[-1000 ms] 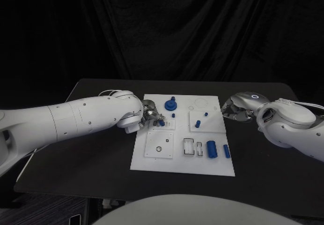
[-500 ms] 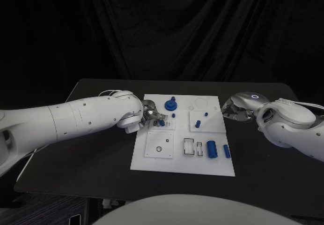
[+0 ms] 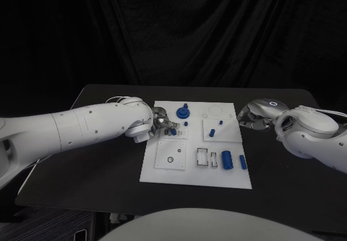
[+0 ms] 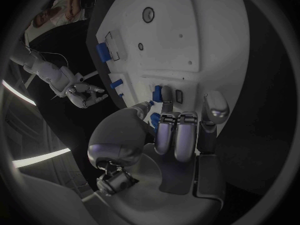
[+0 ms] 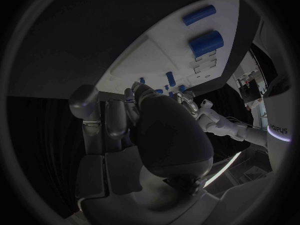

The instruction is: Assemble the parts on the task board

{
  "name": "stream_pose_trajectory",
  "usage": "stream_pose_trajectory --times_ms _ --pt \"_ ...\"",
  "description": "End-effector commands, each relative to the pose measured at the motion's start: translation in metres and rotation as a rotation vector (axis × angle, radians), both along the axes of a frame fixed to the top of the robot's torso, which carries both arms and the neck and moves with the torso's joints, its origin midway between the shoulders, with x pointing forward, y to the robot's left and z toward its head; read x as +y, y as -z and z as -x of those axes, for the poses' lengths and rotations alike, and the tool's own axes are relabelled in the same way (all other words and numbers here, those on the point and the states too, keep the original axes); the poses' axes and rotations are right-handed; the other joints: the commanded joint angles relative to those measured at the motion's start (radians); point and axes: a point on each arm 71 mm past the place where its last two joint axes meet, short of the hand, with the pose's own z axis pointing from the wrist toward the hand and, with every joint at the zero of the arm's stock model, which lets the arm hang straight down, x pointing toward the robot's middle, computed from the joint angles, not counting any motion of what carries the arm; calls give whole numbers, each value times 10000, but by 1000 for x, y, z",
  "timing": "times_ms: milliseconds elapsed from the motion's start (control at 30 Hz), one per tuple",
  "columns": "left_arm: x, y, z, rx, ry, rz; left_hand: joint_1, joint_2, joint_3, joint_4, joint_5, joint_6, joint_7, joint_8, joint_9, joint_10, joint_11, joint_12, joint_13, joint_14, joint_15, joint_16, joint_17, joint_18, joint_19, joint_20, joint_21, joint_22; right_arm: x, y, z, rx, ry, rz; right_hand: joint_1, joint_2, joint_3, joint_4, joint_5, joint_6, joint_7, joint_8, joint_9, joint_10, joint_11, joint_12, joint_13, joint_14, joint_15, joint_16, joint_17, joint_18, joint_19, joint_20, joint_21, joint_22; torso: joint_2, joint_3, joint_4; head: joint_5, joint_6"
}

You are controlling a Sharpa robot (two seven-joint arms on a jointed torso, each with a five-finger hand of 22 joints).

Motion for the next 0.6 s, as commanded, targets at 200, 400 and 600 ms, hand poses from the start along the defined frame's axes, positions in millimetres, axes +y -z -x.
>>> stream_pose_trajectory --times_ms 200,400,600 --pt "0 14 9 652 295 -199 507 6 42 -394 283 3 11 -90 17 967 67 -52 2568 1065 58 27 2633 143 -14 38 -107 46 -2 2 0 29 199 97 -5 -77 53 12 47 8 -5 -45 -15 -93 -8 -64 -9 52 -59 -53 -13 186 -81 -19 -30 1085 8 0 -2 7 2" --pt "0 14 9 670 311 -200 660 -8 67 -539 312 4 3 -96 17 958 61 -61 2563 1065 54 27 2633 148 -24 35 -139 54 -2 2 0 27 204 98 -14 -73 63 19 48 14 -3 -44 -16 -102 -2 -75 -24 48 -56 -71 -27 192 -91 -18 -75 1075 1 0 6 -2 2" --pt "0 14 9 681 317 -200 832 -6 115 -713 343 5 -10 -104 15 956 49 -63 2561 1065 48 27 2633 149 -19 27 -160 76 -2 2 0 28 211 101 -8 -77 66 13 48 16 -5 -44 -16 -103 -2 -75 -24 43 -55 -88 -39 193 -93 -17 -86 1073 3 -3 0 9 2"
